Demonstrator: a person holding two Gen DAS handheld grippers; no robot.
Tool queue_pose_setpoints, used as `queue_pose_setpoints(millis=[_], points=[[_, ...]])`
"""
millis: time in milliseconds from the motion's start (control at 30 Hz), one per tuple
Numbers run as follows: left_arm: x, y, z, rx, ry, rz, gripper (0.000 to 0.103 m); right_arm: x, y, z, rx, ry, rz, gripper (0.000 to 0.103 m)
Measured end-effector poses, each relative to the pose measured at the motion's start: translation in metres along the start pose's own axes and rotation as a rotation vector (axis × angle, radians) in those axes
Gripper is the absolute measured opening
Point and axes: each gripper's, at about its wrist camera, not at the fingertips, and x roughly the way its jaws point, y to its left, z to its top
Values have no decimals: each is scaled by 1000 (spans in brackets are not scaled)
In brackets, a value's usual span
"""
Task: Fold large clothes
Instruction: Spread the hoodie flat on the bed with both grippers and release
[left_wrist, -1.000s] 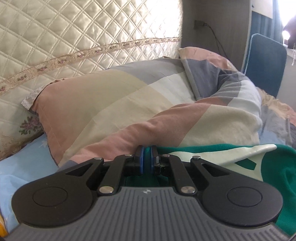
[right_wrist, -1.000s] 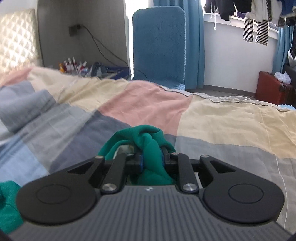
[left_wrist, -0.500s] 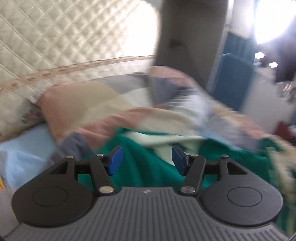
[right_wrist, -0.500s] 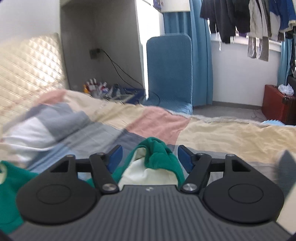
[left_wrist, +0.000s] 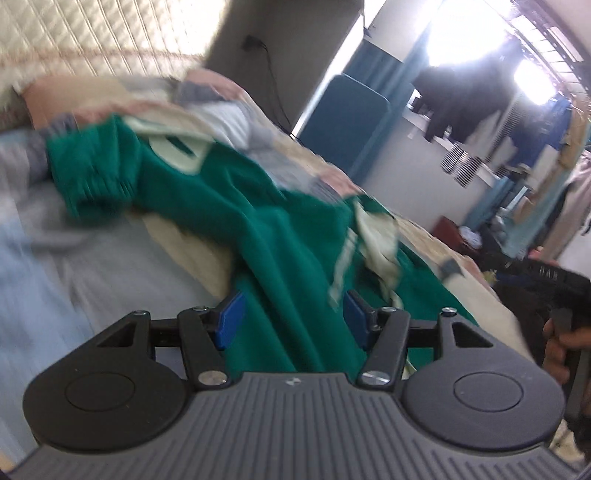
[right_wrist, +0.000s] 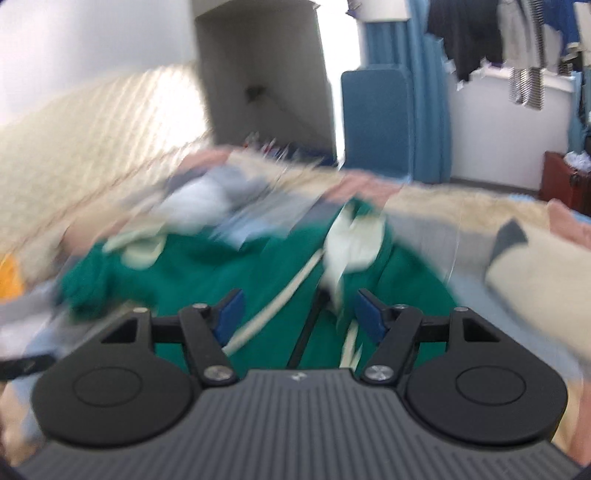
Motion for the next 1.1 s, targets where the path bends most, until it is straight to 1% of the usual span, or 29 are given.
queue_pose_setpoints(millis=[100,200,233,267,300,367,500,567,600,633,667,700,733,767,833,900,933,967,1033,1100], points=[[-8,-10,-33,-39,7,-18,64,-27,23,-37,-2,62,52,68],[-10,-7,-57,-100,33,-9,64,-44,41,-78,28,157,76,68],[-11,-5,-63,-110,34,-2,64,-44,46,-90,29,193,71,72],[-11,-2,-68,-115,40,8,64,-44,50,-103,26,220,70,80],[-9,2,-71,-119,47,18,64,-44,56,-115,17,242,71,82],[-8,6,-77,-117,56,23,64,-39,65,-136,-25,284,81,82],[-2,20,-75,-129,64,13,64,-18,79,-164,-110,381,82,82],[1,23,-72,-136,55,-1,64,-15,89,-173,-183,368,67,84],[2,24,-71,-137,52,-8,64,-15,93,-177,-204,366,56,83],[4,23,-69,-133,48,-13,64,-13,95,-178,-229,371,47,73],[4,21,-67,-122,43,-16,64,-16,96,-179,-244,373,50,55],[5,17,-66,-105,40,-14,64,-18,95,-176,-240,372,56,45],[5,13,-65,-84,35,-15,64,-20,92,-173,-222,368,56,29],[5,7,-64,-65,31,-18,64,-22,87,-169,-194,362,54,21],[4,-7,-61,-24,16,-31,64,-30,77,-162,-119,344,52,19],[4,-23,-58,8,6,-46,64,-40,62,-152,-49,300,33,15],[5,-31,-56,28,1,-51,65,-46,54,-147,-21,264,9,12],[8,-43,-54,57,-4,-57,66,-52,45,-141,0,227,-18,8],[19,-64,-54,114,2,-72,67,-67,25,-127,42,131,-100,8],[34,-84,-57,139,18,-71,68,-81,-1,-112,112,41,-173,8]])
